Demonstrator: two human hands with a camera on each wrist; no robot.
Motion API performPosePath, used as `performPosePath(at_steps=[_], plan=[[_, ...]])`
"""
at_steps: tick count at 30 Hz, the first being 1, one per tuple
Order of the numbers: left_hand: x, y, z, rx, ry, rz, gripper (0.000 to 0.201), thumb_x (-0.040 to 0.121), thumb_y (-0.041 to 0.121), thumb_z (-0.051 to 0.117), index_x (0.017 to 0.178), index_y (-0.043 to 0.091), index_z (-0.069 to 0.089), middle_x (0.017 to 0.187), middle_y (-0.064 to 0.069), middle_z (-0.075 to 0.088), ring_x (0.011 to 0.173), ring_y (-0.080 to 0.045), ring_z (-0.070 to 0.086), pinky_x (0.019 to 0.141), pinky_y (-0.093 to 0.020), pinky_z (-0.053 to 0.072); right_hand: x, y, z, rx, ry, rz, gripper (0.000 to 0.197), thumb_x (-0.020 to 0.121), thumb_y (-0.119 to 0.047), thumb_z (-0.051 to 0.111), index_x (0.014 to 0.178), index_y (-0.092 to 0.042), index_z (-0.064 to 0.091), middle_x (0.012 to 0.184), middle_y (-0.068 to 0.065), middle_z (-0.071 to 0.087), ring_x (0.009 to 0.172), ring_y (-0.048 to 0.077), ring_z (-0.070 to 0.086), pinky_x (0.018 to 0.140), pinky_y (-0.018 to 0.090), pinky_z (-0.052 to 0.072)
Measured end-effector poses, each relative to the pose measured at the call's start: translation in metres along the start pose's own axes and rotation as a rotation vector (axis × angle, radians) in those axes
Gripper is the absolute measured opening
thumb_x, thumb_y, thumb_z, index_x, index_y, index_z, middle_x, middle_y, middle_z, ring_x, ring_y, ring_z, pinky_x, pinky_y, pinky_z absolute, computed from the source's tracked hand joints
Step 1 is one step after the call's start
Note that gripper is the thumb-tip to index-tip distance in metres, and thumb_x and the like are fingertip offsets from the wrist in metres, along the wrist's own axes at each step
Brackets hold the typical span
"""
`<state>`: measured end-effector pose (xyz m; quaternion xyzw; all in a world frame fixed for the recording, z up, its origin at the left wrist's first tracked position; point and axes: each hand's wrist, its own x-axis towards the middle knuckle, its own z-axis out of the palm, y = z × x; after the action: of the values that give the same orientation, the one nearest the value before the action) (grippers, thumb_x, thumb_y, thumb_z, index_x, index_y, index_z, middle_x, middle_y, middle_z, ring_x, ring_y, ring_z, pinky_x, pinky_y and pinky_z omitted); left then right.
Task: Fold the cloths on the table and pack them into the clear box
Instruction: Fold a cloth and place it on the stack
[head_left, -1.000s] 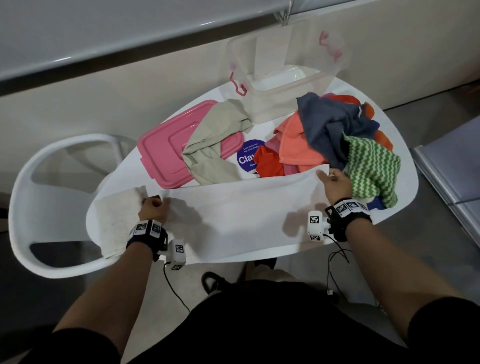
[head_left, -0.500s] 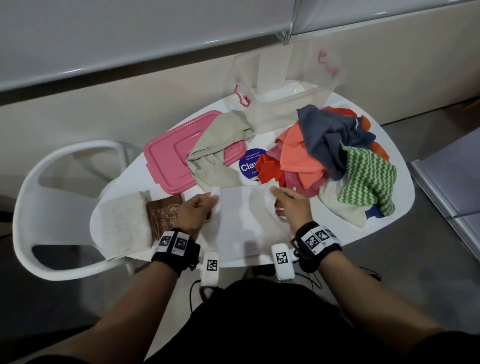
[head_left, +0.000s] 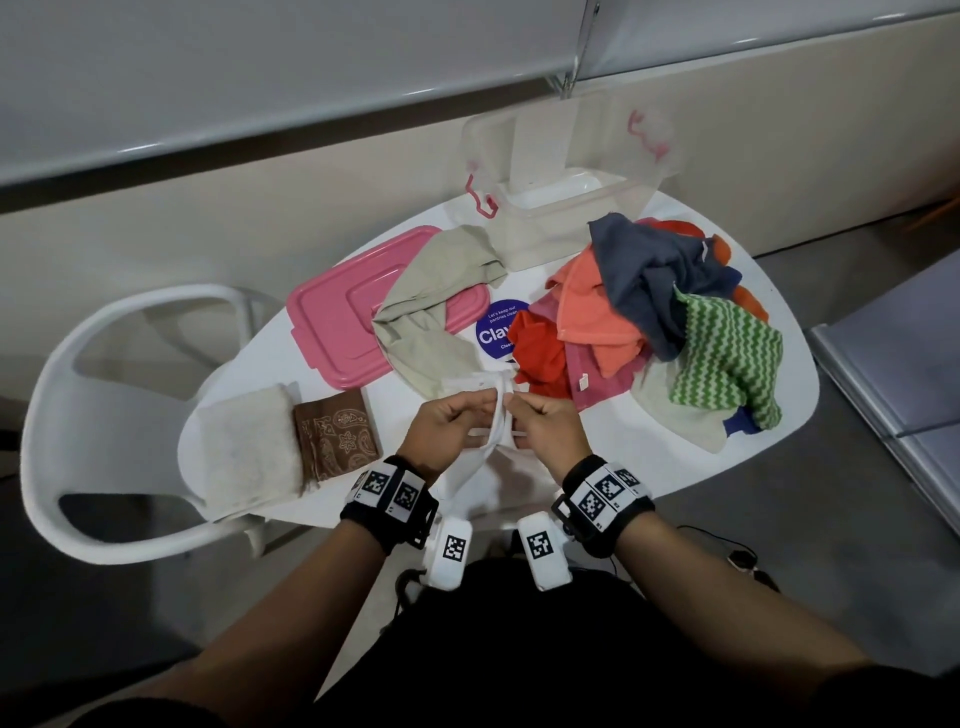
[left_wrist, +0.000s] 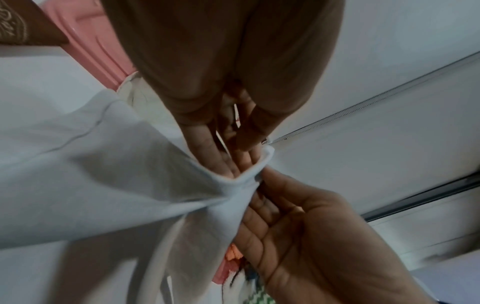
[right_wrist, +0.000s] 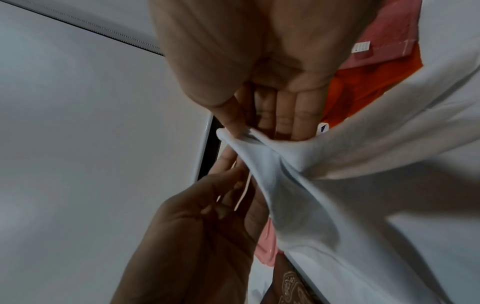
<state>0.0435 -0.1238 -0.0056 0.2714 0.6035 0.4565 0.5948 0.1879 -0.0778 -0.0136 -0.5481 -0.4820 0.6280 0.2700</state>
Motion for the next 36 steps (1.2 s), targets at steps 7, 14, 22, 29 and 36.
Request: performPosePath(at_steps=[7,14,22,29,36], plan=[[-0.005,0.010,-0.006,0.081,-0.151,-0.019,0.051,0.093,-0.017,0.029,0.119,0.011,0.064,0.111,-0.009,0.065,0.084,-0.016,0.072,0.070,-0.031,0.060,-0.009,-0.012,-0.008,0.083,-0.068,0.021,0.026,0.092,-0.036,0.067,0.097,-0.012,0.077,0.090,0.012,0.076,0.084,0.029,0.073,0.073,0.038,0.060],[-0.012,-0.009,-0.016,-0.078,-0.379,-0.217,0.034,0.095,-0.004,0.040,0.122,0.011,0.055,0.104,-0.007,0.053,0.080,-0.026,0.069,0.057,-0.035,0.058,-0.004,-0.016,-0.011,0.142,0.086,0.068,0.018,0.096,-0.016,0.060,0.082,-0.011,0.071,0.078,0.009,0.070,0.072,0.022,0.064,0.066,0.032,0.053],[-0.018,-0.037,-0.033,0.263,-0.526,-0.388,0.047,0.083,0.012,0.055,0.130,0.015,0.049,0.107,-0.022,0.064,0.052,-0.012,0.065,0.036,-0.020,0.043,-0.008,-0.061,-0.021,0.047,0.232,-0.085,0.029,0.096,-0.007,0.042,0.067,-0.011,0.043,0.067,0.004,0.042,0.057,0.007,0.039,0.060,0.029,0.036],[-0.017,0.012,-0.041,0.588,0.006,0.448,0.069,0.070,0.046,0.082,0.127,0.043,0.043,0.123,0.010,0.055,0.103,-0.002,0.055,0.083,-0.015,0.044,-0.032,-0.114,-0.034,-0.233,-0.036,-0.219,0.026,0.096,-0.011,0.037,0.073,-0.006,0.047,0.071,0.005,0.045,0.058,0.005,0.036,0.054,0.020,0.032],[-0.007,0.036,-0.012,0.974,-0.237,0.654,0.077,0.060,0.071,0.077,0.121,0.026,0.062,0.139,0.009,0.051,0.128,-0.016,0.044,0.107,-0.038,0.036,-0.049,-0.124,-0.031,-0.249,-0.228,-0.250,0.030,0.085,-0.021,0.040,0.071,0.005,0.038,0.071,0.009,0.036,0.067,0.015,0.035,0.061,0.030,0.029]])
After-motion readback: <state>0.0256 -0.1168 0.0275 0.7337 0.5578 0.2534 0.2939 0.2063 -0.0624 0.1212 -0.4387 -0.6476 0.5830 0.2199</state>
